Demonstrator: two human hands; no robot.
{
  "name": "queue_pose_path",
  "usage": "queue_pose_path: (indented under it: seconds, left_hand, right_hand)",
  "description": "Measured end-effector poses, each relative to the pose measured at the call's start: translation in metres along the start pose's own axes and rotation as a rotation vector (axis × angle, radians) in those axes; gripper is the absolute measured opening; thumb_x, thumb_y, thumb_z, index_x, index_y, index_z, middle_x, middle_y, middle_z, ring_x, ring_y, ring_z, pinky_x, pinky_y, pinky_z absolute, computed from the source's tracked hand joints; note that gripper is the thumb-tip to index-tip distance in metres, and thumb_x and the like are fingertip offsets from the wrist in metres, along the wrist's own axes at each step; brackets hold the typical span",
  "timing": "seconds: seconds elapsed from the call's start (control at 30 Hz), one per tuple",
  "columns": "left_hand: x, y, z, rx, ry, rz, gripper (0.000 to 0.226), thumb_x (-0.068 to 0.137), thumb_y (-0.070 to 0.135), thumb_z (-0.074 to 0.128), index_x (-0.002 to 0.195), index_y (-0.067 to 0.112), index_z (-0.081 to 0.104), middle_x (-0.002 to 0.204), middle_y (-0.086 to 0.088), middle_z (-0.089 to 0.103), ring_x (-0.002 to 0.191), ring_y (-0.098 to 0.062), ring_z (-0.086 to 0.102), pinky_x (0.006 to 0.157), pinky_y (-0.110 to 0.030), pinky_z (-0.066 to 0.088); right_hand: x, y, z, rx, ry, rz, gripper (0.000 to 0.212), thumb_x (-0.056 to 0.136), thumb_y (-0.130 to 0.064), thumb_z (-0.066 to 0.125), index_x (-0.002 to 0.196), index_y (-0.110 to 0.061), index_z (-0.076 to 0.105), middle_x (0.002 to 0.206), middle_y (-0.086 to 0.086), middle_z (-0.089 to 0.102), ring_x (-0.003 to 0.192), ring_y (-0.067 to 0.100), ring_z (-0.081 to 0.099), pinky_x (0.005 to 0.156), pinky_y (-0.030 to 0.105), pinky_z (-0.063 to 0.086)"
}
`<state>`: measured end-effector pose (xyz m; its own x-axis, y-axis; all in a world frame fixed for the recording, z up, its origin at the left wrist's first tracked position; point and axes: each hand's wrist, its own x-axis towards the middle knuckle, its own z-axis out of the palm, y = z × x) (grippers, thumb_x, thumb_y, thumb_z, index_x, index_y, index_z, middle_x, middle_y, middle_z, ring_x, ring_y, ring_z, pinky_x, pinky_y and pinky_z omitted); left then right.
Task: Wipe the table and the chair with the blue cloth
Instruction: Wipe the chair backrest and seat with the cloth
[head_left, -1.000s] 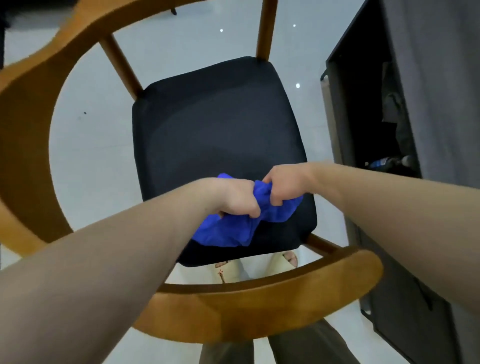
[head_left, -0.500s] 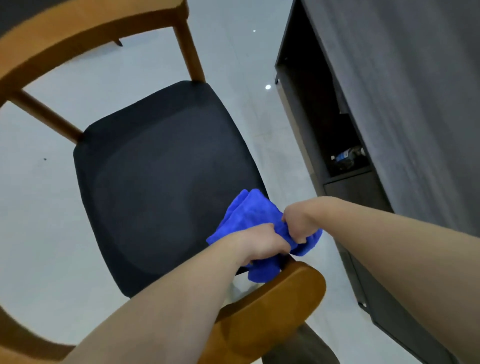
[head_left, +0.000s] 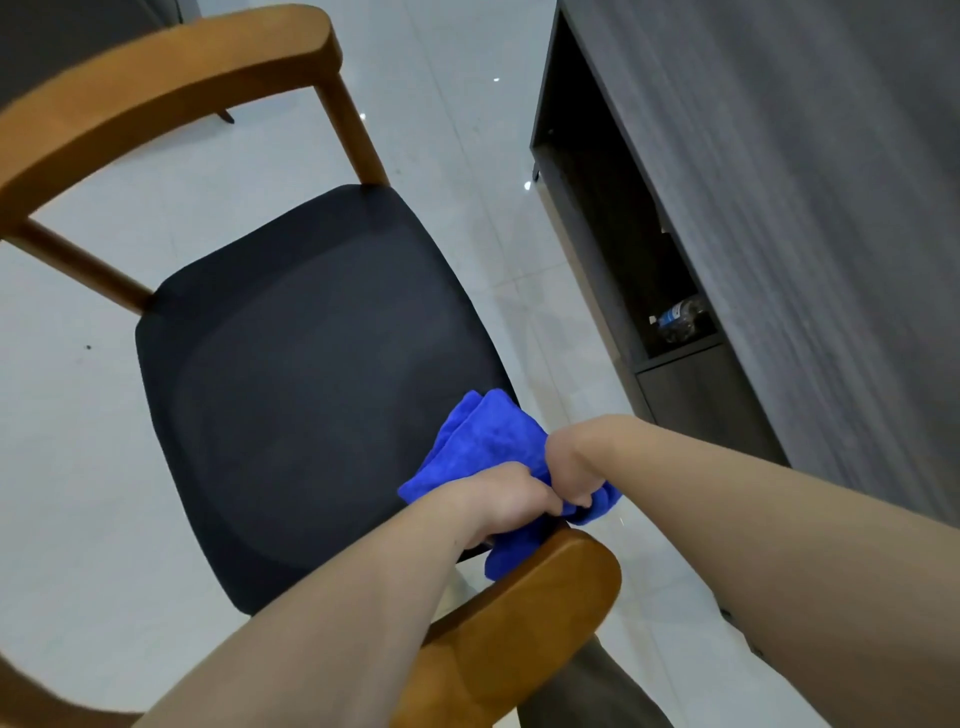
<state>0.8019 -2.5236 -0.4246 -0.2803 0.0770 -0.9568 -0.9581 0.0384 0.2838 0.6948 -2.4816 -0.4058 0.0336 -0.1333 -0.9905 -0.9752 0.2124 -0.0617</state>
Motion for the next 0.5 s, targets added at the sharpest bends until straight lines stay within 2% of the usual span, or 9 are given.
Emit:
queue_pose_path:
  seconds: [0.17, 0.27, 0.33, 0.5]
  left_hand:
    - [0.002, -0.002, -0.001, 0.008, -0.004, 0.001, 0.04, 0.081, 0.044, 0.068, 0.115, 0.024, 0.06, 0.117, -0.003, 0.062, 0.109, -0.022, 0.056, 0.099, -0.042, 0.047]
    - [0.001, -0.003, 0.0, 0.024, -0.019, 0.003, 0.036, 0.082, 0.041, 0.067, 0.112, 0.022, 0.061, 0.114, -0.005, 0.064, 0.107, -0.022, 0.058, 0.098, -0.039, 0.048]
    - [0.0, -0.002, 0.001, 0.028, -0.023, 0.015, 0.026, 0.085, 0.036, 0.065, 0.106, 0.021, 0.061, 0.102, -0.003, 0.063, 0.096, -0.02, 0.057, 0.093, -0.037, 0.047]
    - [-0.004, 0.002, 0.003, 0.056, -0.022, 0.026, 0.021, 0.084, 0.029, 0.062, 0.104, 0.021, 0.061, 0.096, -0.004, 0.06, 0.091, -0.02, 0.055, 0.091, -0.038, 0.049]
  right_hand:
    - [-0.003, -0.004, 0.0, -0.01, -0.016, -0.034, 0.005, 0.093, -0.005, 0.055, 0.09, -0.009, 0.055, 0.074, 0.003, 0.044, 0.085, 0.022, 0.048, 0.078, 0.028, 0.038]
    - [-0.009, -0.005, -0.001, -0.017, -0.007, -0.053, 0.003, 0.094, -0.006, 0.056, 0.095, -0.008, 0.058, 0.077, 0.004, 0.045, 0.075, 0.019, 0.047, 0.078, 0.028, 0.037]
    - [-0.012, -0.005, 0.001, -0.019, -0.001, -0.072, 0.017, 0.095, -0.006, 0.055, 0.11, -0.009, 0.061, 0.085, 0.006, 0.048, 0.085, 0.02, 0.046, 0.078, 0.026, 0.036]
    - [-0.021, -0.002, 0.006, 0.048, 0.028, -0.069, 0.009, 0.093, -0.005, 0.056, 0.101, -0.011, 0.055, 0.079, 0.003, 0.047, 0.088, 0.019, 0.047, 0.079, 0.027, 0.038]
